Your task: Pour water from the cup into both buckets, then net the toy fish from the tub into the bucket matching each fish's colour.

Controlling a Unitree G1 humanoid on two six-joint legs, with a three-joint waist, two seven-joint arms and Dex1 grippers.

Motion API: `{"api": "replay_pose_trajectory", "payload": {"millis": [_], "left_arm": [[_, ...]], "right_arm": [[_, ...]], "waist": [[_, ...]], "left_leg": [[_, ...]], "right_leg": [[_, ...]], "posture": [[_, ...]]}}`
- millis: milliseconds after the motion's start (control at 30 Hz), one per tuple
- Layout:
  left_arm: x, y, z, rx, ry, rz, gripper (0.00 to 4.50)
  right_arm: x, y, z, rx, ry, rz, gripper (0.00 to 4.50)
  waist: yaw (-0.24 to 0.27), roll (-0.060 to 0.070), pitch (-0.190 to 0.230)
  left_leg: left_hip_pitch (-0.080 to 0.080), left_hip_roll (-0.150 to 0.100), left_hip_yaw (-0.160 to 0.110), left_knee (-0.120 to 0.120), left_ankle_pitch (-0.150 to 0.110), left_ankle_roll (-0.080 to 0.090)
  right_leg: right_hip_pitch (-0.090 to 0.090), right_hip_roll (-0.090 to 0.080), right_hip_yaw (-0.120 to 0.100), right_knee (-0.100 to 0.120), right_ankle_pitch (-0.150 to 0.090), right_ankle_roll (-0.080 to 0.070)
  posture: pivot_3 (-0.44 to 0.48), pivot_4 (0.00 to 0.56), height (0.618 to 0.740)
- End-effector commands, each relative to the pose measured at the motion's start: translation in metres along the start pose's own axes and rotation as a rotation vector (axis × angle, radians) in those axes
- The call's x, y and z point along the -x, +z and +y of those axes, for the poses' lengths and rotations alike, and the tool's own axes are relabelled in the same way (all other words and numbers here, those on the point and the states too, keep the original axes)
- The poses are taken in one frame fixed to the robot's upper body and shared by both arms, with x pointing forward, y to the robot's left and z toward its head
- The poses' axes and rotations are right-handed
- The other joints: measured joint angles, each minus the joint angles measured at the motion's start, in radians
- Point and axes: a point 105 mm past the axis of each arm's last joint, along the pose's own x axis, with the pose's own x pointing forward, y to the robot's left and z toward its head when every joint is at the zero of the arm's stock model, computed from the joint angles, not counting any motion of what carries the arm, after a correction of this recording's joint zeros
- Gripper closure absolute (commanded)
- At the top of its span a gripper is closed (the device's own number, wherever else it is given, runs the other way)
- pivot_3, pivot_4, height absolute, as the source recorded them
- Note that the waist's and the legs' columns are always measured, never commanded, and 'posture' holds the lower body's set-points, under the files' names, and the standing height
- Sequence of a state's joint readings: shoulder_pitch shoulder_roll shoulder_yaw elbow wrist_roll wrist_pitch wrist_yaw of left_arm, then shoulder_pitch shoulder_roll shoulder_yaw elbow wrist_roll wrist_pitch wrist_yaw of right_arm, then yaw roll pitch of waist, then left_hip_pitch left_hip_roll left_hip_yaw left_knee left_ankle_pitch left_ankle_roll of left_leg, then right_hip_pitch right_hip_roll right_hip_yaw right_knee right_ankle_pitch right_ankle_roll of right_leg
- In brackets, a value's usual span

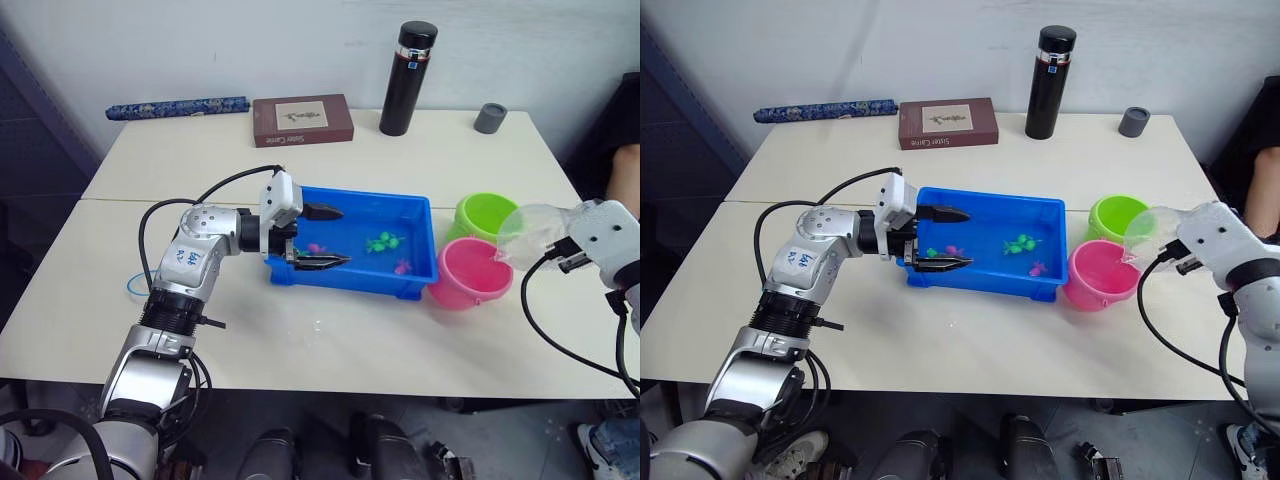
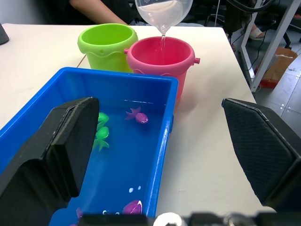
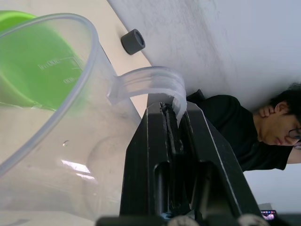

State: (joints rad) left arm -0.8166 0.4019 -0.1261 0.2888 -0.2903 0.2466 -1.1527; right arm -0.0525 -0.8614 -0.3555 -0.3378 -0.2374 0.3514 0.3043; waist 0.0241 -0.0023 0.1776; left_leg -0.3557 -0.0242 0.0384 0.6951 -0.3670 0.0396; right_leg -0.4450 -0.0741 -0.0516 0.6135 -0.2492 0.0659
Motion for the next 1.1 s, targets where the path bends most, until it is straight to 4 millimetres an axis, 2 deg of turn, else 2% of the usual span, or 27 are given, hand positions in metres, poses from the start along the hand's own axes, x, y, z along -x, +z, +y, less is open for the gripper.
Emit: {"api": "replay_pose_trajectory", "payload": {"millis": [33, 433, 667, 867, 1100], "left_arm": [[0.001, 0.011, 0.000, -0.042, 0.002, -0.027, 0.00], [0.003, 0.009, -0.002, -0.044, 0.012, -0.027, 0.00], [0.004, 0.009, -0.001, -0.044, 0.016, -0.025, 0.00], [0.005, 0.009, 0.001, -0.038, 0.026, -0.022, 0.00], [0.011, 0.016, 0.012, 0.007, 0.070, -0.060, 0.00]], "right_arm": [[0.000, 0.011, -0.017, 0.075, -0.068, -0.043, 4.47], [-0.007, 0.015, -0.019, 0.143, -0.090, -0.072, 4.47], [-0.010, 0.014, -0.016, 0.118, -0.074, -0.069, 4.47], [-0.012, 0.002, -0.020, -0.120, -0.099, 0.009, 4.47], [-0.015, -0.007, -0.029, -0.338, -0.153, 0.066, 4.47]], "waist": [[0.000, 0.000, 0.000], [-0.001, 0.000, 0.000], [-0.001, 0.000, 0.000], [-0.001, 0.000, 0.000], [-0.001, 0.000, 0.000]], "left_leg": [[0.000, 0.000, 0.000, 0.000, 0.000, 0.000], [0.000, 0.000, 0.000, 0.001, 0.000, 0.000], [0.000, 0.000, 0.000, 0.002, 0.000, 0.000], [0.000, 0.000, 0.000, 0.002, 0.000, 0.000], [0.000, 0.000, 0.000, 0.002, 0.000, 0.000]], "right_leg": [[0.000, 0.000, 0.000, 0.000, 0.000, 0.000], [0.000, 0.000, 0.000, 0.001, 0.000, 0.000], [0.000, 0.000, 0.000, 0.002, 0.000, 0.000], [0.000, 0.000, 0.000, 0.003, 0.000, 0.000], [0.000, 0.000, 0.000, 0.003, 0.000, 0.000]], "posture": [[0.000, 0.150, 0.740], [0.000, 0.150, 0.740], [0.000, 0.150, 0.740], [0.000, 0.150, 0.740], [0.000, 0.150, 0.740]]}}
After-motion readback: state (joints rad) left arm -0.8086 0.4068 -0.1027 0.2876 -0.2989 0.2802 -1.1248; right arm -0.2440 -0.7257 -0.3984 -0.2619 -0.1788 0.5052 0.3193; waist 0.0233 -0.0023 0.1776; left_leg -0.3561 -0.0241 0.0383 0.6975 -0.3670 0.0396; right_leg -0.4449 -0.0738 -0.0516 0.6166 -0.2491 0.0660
